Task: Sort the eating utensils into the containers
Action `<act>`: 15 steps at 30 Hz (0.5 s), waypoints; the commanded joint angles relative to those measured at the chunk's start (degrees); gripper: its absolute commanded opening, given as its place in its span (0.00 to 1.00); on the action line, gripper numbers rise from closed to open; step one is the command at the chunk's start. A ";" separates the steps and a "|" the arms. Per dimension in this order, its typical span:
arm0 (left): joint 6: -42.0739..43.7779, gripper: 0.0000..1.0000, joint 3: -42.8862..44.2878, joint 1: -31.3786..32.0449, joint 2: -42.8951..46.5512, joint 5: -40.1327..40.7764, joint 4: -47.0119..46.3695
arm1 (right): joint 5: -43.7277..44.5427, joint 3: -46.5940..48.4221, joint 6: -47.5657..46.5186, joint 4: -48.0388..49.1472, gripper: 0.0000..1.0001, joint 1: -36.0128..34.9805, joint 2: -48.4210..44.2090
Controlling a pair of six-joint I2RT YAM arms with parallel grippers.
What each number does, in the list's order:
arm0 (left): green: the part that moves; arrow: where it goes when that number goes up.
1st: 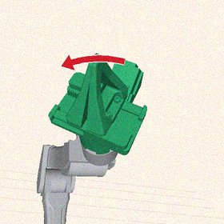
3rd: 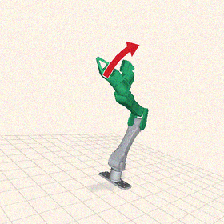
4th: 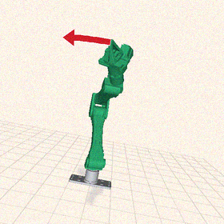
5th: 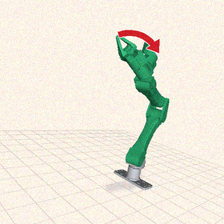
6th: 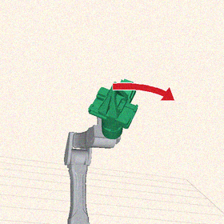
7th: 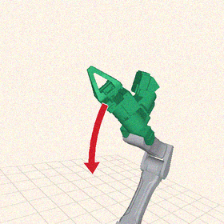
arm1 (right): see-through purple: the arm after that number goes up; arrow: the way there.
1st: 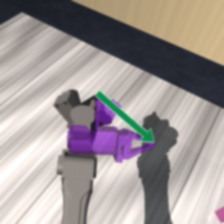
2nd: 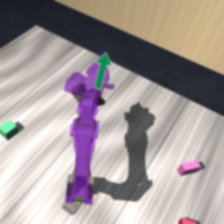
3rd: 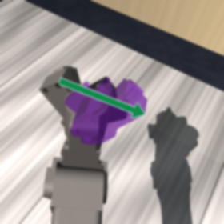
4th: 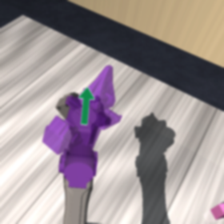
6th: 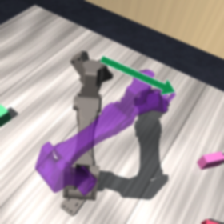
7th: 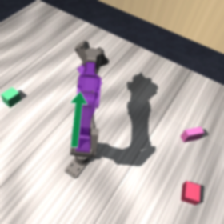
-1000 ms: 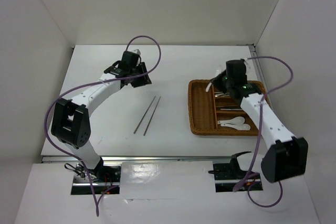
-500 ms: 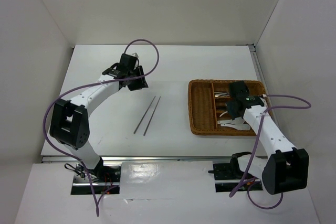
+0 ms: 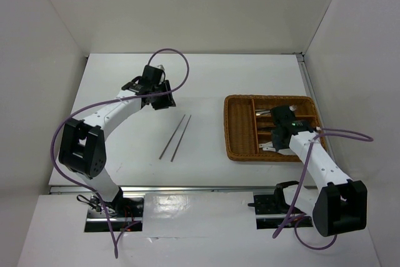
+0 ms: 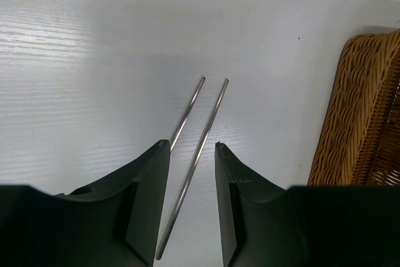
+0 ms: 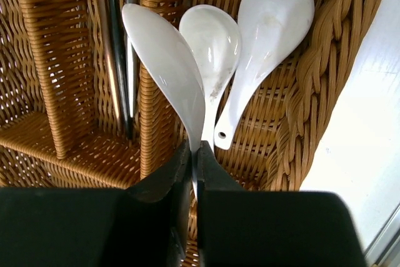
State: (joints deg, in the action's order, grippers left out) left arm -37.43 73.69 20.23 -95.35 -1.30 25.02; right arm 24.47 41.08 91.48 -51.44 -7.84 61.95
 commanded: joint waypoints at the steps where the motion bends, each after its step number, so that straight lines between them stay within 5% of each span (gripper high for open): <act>1: 2.09 0.48 -1.26 0.16 1.92 -0.19 -0.23 | 1.99 -0.04 2.12 -0.50 0.12 0.19 -0.08; 15: 7.19 0.48 -4.26 0.16 2.45 -0.98 -1.89 | -0.30 4.52 -5.95 1.59 0.31 0.19 -0.61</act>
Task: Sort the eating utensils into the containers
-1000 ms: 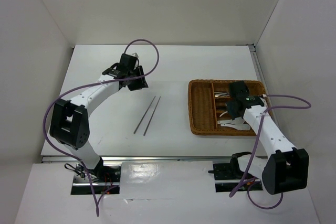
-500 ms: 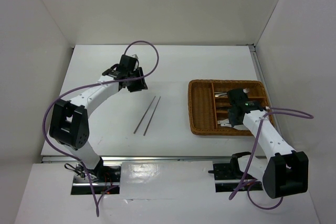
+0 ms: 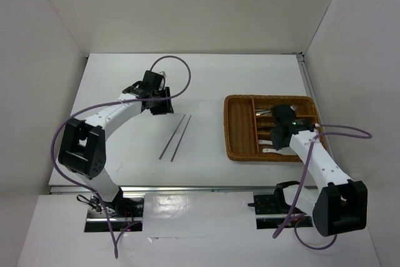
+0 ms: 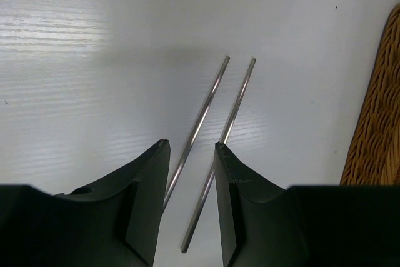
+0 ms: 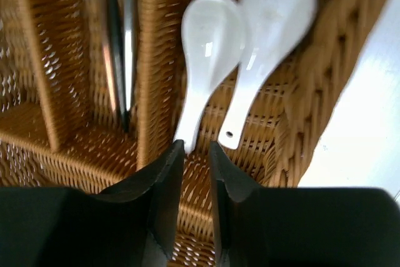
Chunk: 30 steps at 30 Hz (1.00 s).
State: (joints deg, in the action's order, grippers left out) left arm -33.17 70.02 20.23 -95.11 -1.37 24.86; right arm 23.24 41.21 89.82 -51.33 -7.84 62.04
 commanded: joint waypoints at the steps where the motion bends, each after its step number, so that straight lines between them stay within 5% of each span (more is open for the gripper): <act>1: 4.67 0.48 -1.19 0.16 1.43 -1.44 -2.36 | -0.38 5.36 -9.26 2.80 0.31 0.19 -0.69; 8: 11.10 0.48 -1.20 0.16 -2.35 -4.51 -3.50 | -12.85 7.57 -33.10 23.89 0.46 0.19 -0.61; 30: 15.59 0.49 -7.26 7.63 -3.85 4.71 -0.08 | -16.65 7.04 -39.28 28.66 0.54 0.19 3.17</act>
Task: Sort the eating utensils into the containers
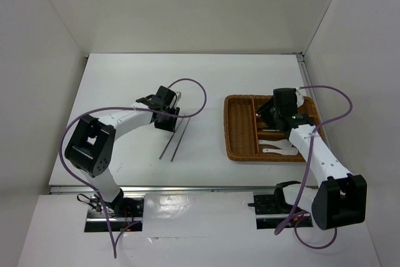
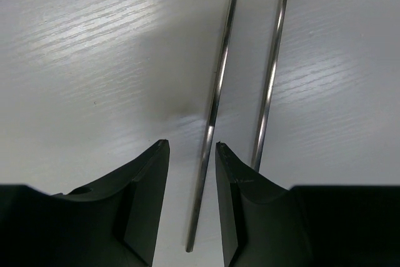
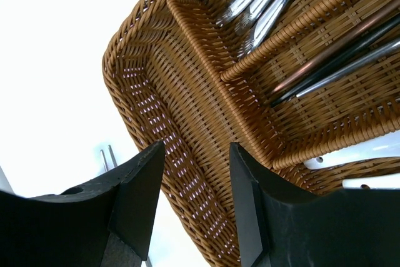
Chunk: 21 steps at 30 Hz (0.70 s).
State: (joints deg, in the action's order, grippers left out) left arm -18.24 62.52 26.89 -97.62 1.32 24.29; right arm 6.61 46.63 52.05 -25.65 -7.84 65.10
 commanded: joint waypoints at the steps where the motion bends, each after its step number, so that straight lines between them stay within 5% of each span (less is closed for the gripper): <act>1: 1.18 0.49 0.23 0.97 -1.86 2.02 0.49 | -0.02 1.62 -1.52 2.97 0.54 0.19 0.11; 11: 0.66 0.49 -0.38 3.25 -3.63 3.59 -0.04 | 1.12 1.09 -2.04 2.36 0.56 0.19 -0.94; 21: 0.13 0.36 0.76 3.78 -8.54 5.18 2.16 | 1.65 1.62 -2.57 1.83 0.56 0.19 -0.94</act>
State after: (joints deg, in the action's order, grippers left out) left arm -18.13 63.59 30.52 -102.80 6.42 24.67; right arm 6.90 46.63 50.87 -25.63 -7.84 65.08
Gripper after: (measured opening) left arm 0.377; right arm 0.558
